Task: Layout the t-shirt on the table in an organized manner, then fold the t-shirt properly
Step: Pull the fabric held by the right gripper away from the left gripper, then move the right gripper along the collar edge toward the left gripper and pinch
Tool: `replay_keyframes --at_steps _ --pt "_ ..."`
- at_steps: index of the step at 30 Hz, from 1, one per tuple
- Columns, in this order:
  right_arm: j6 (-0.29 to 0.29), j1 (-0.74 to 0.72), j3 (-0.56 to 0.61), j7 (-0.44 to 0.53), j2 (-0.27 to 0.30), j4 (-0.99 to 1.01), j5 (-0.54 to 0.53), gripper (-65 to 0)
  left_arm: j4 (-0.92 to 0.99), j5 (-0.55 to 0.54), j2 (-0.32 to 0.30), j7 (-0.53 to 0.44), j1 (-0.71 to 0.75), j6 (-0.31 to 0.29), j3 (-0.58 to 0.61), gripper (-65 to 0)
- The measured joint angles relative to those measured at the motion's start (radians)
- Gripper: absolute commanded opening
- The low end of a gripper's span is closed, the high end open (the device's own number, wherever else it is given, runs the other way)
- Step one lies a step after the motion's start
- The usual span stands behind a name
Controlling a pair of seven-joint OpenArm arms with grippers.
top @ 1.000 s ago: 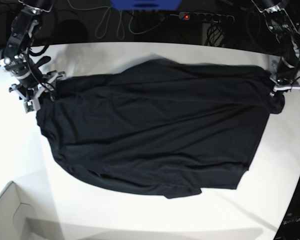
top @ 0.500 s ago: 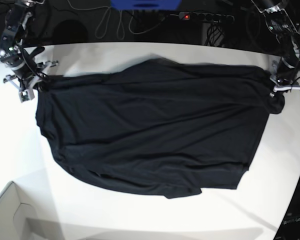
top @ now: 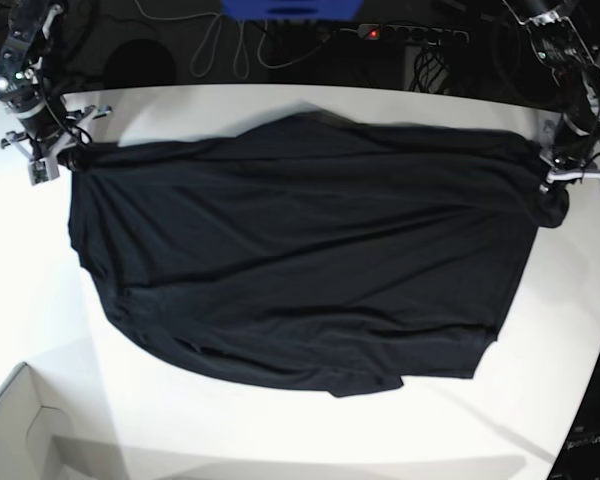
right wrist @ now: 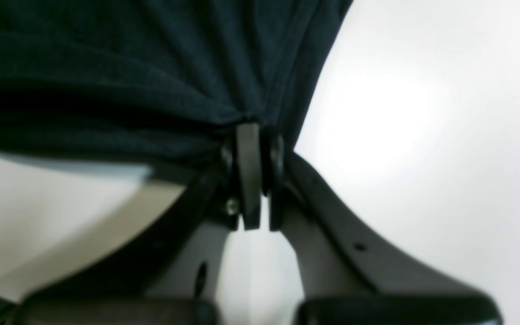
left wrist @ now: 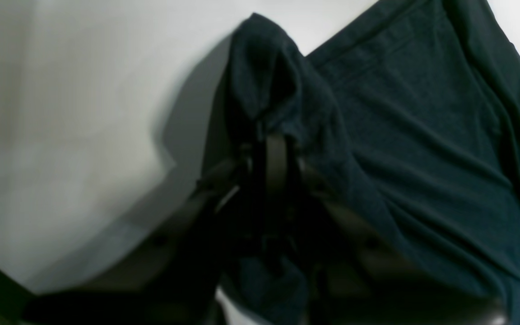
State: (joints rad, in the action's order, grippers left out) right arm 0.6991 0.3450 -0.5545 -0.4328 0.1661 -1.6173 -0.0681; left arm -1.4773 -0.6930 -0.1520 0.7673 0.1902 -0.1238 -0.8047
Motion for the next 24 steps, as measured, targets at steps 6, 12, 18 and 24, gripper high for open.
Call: replay_keyframes --at_steps 6,12,18,24 --pt "0.003 0.002 -0.045 -0.002 0.000 0.002 0.000 -65.0 0.000 0.000 0.005 0.008 0.001 0.000 -0.051 -64.9" --pt "0.003 0.001 -0.042 -0.010 0.000 0.004 0.000 -64.6 0.000 0.000 0.006 0.008 -0.001 0.000 -0.050 -64.9" --pt "0.003 0.002 -0.048 -0.011 0.002 0.004 0.000 -44.3 0.000 0.000 0.006 0.007 0.000 0.000 -0.050 -64.9" --pt "-0.002 0.051 -0.097 -0.019 -0.055 -0.127 0.010 -30.6 0.000 0.000 0.006 0.007 -0.002 0.000 -0.050 -64.9"
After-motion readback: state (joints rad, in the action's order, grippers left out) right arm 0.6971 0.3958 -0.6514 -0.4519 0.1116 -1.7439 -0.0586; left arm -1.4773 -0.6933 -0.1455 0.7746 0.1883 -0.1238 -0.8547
